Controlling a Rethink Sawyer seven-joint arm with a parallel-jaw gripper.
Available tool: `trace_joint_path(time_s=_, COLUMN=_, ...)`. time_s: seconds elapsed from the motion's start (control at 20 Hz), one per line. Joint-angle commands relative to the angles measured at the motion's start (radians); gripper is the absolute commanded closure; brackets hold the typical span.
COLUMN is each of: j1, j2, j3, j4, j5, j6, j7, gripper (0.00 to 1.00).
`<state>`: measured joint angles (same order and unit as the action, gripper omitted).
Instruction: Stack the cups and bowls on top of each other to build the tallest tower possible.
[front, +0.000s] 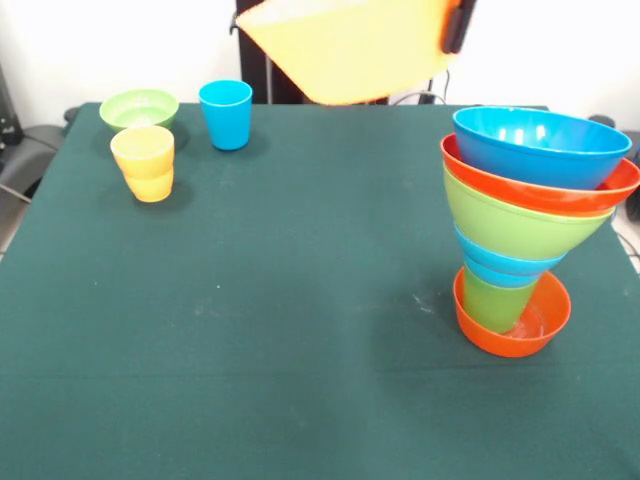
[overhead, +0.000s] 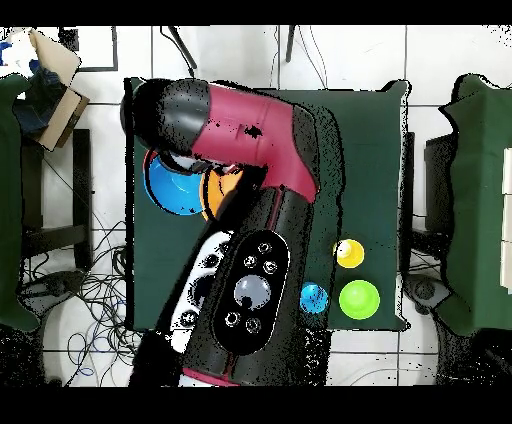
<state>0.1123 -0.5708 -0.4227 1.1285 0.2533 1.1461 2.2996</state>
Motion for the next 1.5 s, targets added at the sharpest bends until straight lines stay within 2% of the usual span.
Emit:
trace_joint_path(time_s=0.05, j1=0.042, j2=0.117, j3=0.040, j4=-0.069, j5=-0.005, j6=0.050, j7=0.279, gripper=1.00)
trace_joint_path(time_s=0.35, j1=0.056, j2=0.164, j3=0.028, j4=-0.142, j5=0.019, j6=0.099, j7=0.324, gripper=1.00)
trace_joint_path(time_s=0.7, j1=0.082, j2=0.205, j3=-0.038, j4=-0.252, j5=-0.003, j6=0.285, j7=0.373, gripper=1.00)
trace_joint_path(time_s=1.5, j1=0.090, j2=0.198, j3=-0.057, j4=-0.230, j5=0.018, j6=0.278, j7=0.369, gripper=1.00)
